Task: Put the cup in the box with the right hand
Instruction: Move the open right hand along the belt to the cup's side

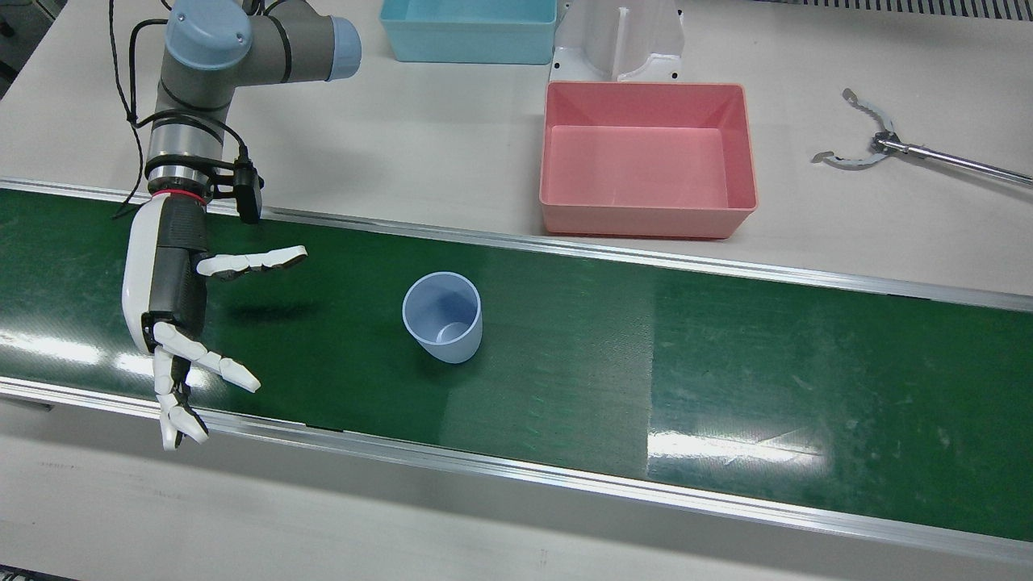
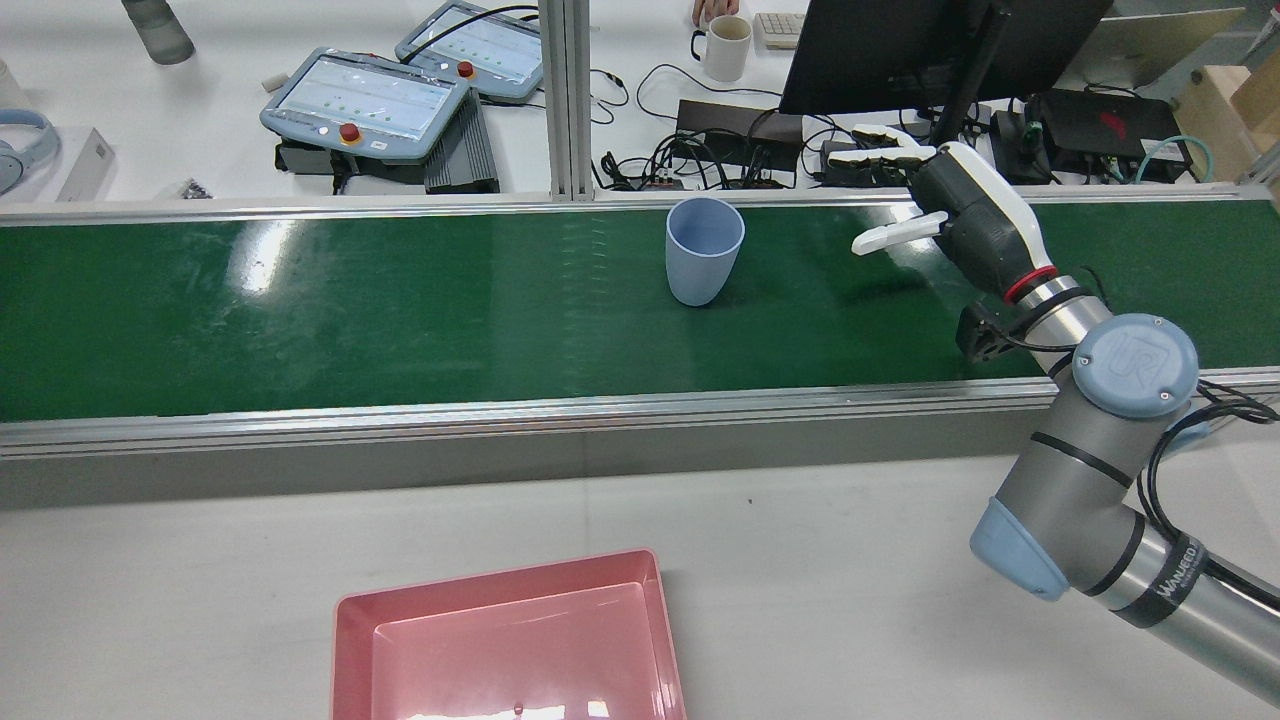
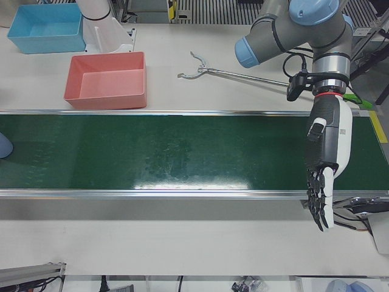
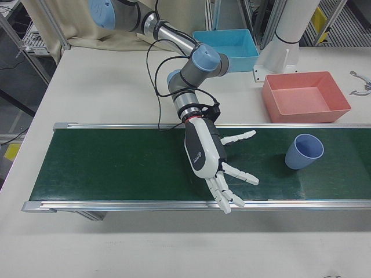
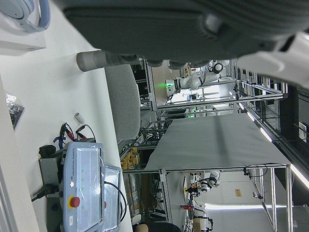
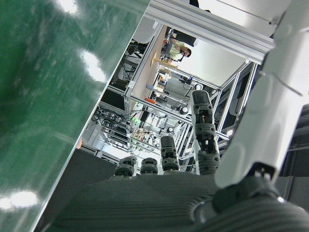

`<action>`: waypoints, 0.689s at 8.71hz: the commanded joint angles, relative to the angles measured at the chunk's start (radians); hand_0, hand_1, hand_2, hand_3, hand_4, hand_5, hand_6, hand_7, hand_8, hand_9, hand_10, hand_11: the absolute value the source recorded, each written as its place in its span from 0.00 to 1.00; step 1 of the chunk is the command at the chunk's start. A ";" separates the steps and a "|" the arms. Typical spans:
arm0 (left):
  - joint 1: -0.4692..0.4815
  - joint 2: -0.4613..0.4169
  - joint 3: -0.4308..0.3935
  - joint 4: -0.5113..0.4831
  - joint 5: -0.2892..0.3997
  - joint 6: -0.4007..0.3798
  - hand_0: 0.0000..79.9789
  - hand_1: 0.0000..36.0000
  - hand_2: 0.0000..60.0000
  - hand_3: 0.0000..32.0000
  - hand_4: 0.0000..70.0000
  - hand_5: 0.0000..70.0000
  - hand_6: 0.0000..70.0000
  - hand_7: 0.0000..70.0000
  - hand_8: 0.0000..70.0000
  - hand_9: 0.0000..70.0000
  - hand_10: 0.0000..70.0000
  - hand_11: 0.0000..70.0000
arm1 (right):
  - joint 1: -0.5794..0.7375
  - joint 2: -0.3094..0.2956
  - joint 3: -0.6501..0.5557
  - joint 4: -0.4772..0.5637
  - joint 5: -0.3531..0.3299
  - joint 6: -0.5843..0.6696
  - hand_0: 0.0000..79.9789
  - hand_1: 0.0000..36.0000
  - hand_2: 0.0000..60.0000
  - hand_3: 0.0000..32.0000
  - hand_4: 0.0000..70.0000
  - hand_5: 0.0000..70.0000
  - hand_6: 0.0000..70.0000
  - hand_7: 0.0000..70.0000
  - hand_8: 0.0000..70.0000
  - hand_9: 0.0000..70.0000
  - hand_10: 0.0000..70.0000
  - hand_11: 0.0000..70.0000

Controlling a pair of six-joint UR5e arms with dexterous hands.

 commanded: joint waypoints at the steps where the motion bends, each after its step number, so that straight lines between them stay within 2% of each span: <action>1: -0.001 0.000 0.000 0.000 0.000 0.000 0.00 0.00 0.00 0.00 0.00 0.00 0.00 0.00 0.00 0.00 0.00 0.00 | -0.006 -0.008 0.016 0.002 0.002 -0.105 0.65 0.30 0.00 0.00 0.35 0.07 0.07 0.27 0.03 0.08 0.05 0.09; 3: -0.001 0.000 0.000 0.000 0.000 0.000 0.00 0.00 0.00 0.00 0.00 0.00 0.00 0.00 0.00 0.00 0.00 0.00 | -0.021 -0.003 0.011 0.004 0.011 -0.111 0.64 0.30 0.00 0.09 0.28 0.07 0.05 0.18 0.03 0.06 0.05 0.10; 6: 0.000 0.000 0.000 0.000 0.000 -0.001 0.00 0.00 0.00 0.00 0.00 0.00 0.00 0.00 0.00 0.00 0.00 0.00 | -0.039 0.000 0.011 0.005 0.014 -0.105 0.64 0.28 0.00 0.06 0.30 0.07 0.05 0.20 0.04 0.07 0.07 0.12</action>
